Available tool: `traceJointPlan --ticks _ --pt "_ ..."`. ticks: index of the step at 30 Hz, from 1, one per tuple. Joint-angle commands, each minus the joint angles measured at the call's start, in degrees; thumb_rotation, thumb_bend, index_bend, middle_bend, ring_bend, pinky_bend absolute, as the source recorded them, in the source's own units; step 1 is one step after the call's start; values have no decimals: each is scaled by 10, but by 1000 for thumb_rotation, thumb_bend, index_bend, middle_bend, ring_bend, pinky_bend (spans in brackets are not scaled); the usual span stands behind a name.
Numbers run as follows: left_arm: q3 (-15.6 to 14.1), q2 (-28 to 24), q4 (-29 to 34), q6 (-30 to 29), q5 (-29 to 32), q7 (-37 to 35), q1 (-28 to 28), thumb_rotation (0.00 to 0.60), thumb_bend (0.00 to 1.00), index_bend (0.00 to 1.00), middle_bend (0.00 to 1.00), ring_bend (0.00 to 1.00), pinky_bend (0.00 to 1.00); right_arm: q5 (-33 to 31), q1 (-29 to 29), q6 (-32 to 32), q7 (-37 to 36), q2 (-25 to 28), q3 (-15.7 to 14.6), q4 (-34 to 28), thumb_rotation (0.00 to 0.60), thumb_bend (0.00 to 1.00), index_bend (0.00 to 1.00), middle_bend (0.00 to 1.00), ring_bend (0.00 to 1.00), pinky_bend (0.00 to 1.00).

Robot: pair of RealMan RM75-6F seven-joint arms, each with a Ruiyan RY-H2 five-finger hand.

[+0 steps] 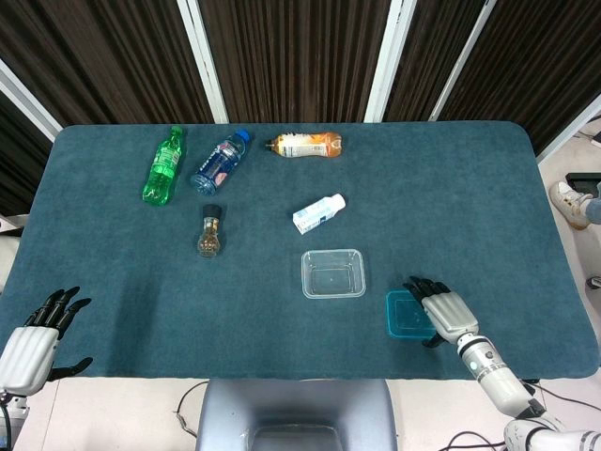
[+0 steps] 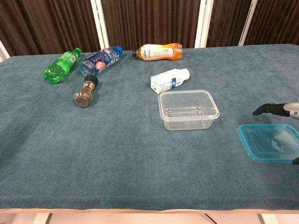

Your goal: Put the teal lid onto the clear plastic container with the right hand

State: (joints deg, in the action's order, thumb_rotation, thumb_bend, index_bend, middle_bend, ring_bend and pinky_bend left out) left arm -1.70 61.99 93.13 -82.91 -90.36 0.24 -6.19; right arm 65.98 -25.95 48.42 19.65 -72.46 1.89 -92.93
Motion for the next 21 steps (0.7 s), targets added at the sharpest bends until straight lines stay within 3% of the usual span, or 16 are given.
traceJointPlan --ticks 1,18,21 --pt "0 0 0 0 0 -1 0 600 439 190 48 42 240 -6 -3 0 7 -2 -3 1 600 182 51 114 83 232" --pt "-1 -1 1 3 -1 1 0 600 438 194 48 42 239 -64 -31 -11 46 -21 -16 17 600 182 52 114 83 231" --pt "-1 -1 1 3 -1 1 0 600 438 193 47 42 239 -69 -34 -10 51 -25 -19 21 600 182 52 127 123 265"
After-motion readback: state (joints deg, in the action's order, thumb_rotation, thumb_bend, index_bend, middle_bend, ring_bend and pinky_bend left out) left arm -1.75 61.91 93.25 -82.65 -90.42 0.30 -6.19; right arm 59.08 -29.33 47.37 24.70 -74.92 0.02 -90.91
